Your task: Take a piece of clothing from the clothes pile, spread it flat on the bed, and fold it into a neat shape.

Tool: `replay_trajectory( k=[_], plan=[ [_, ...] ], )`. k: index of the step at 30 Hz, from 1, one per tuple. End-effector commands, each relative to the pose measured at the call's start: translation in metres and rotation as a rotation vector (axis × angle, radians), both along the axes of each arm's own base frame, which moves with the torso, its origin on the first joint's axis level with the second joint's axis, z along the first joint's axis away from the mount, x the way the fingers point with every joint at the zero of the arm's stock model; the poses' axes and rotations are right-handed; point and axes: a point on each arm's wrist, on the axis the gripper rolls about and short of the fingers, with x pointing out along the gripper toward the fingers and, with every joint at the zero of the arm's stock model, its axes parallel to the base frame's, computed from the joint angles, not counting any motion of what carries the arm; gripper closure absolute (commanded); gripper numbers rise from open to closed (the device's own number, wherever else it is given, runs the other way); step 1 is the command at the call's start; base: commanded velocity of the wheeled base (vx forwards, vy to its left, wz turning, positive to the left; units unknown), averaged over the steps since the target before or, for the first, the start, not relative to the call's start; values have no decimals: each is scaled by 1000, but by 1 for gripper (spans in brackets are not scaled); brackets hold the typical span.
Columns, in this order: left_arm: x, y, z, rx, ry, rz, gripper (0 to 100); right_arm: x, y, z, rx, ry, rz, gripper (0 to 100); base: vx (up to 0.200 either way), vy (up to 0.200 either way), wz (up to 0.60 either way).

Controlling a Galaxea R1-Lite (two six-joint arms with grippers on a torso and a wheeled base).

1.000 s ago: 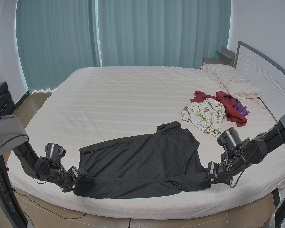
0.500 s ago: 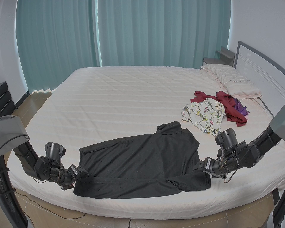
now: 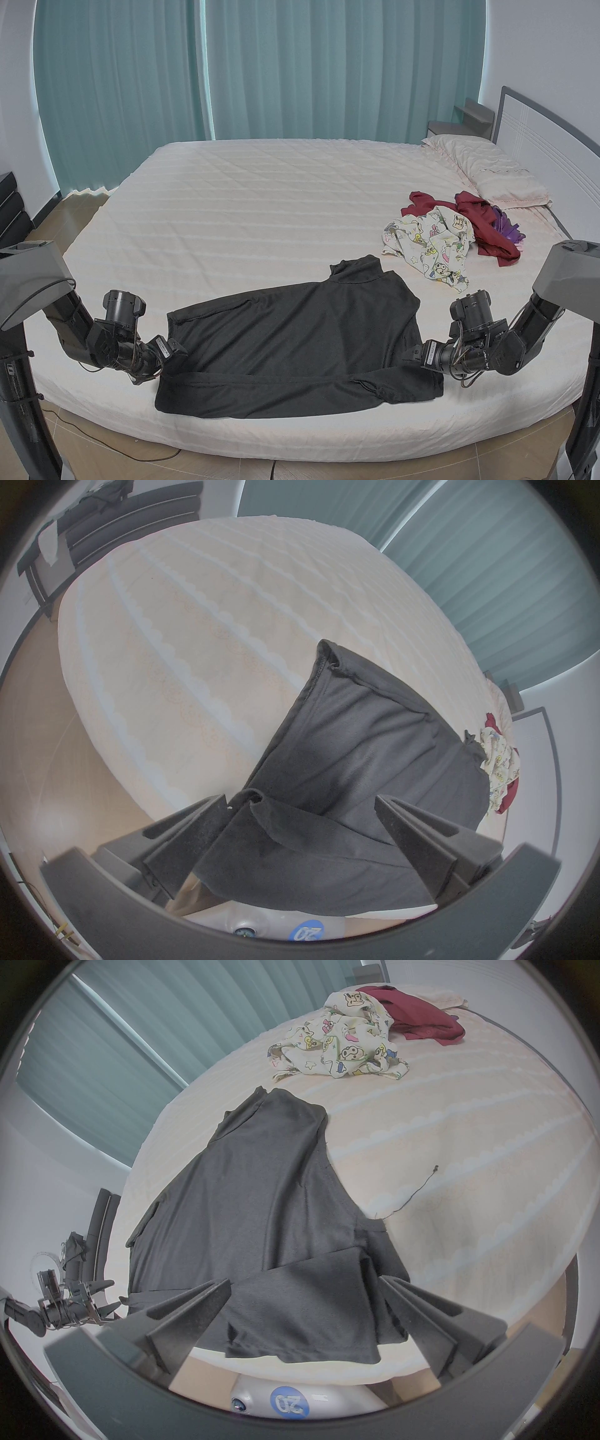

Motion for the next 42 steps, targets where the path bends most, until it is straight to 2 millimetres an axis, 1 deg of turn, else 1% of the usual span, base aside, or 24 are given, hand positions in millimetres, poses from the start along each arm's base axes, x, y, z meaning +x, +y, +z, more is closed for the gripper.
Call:
replay_trajectory(
  k=[1, 5, 6, 9, 10, 12, 17, 20, 25, 28, 34, 40, 41, 42],
  plan=[
    [4, -1, -15, 26, 36, -5, 0, -6, -8, -16, -19, 35, -5, 0, 0, 0, 0],
    [7, -2, -16, 30, 29, -10, 0, -5, -9, -15, -14, 26, -10, 0, 0, 0, 0],
    [10, -4, -19, 39, 30, -15, 0, -3, -8, -15, -12, 22, -14, 0, 0, 0, 0],
    [12, -6, -22, 79, 33, -5, 0, -2, -8, -16, -13, 21, -12, 0, 0, 0, 0],
    [13, -8, -25, 99, 37, -2, 100, -1, -7, -17, -10, 19, -11, 0, 0, 0, 0],
    [13, -10, -31, 132, 48, 6, 100, 1, -6, -20, -7, -1, -8, 0, 0, 0, 0],
    [13, -10, -30, 144, 43, 25, 100, 7, -4, -22, 13, -75, -7, 0, 0, 0, 0],
    [13, -7, -28, 140, 41, 36, 100, 8, -4, -23, 15, -79, -6, 0, 0, 0, 0],
    [11, 5, -21, 138, 31, 73, 100, 13, -3, -24, 12, -92, 2, 0, 0, 0, 0],
    [11, 11, -21, 135, 31, 89, 100, 17, -3, -30, 9, -88, 8, 0, 0, 0, 0],
    [11, 17, -21, 128, 26, 105, 100, 18, -6, -49, -24, -65, 24, 0, 0, 0, 0],
    [11, 18, -23, 127, 31, 105, 100, 24, -7, -55, -5, -125, 16, 0, 0, 0, 0],
    [11, 18, -23, 127, 31, 105, 100, 25, -7, -55, -4, -128, 16, 100, 0, 0, 0],
    [10, 18, -23, 127, 32, 105, 100, 25, -7, -55, -4, -128, 16, 100, 0, 0, 0]
  ],
)
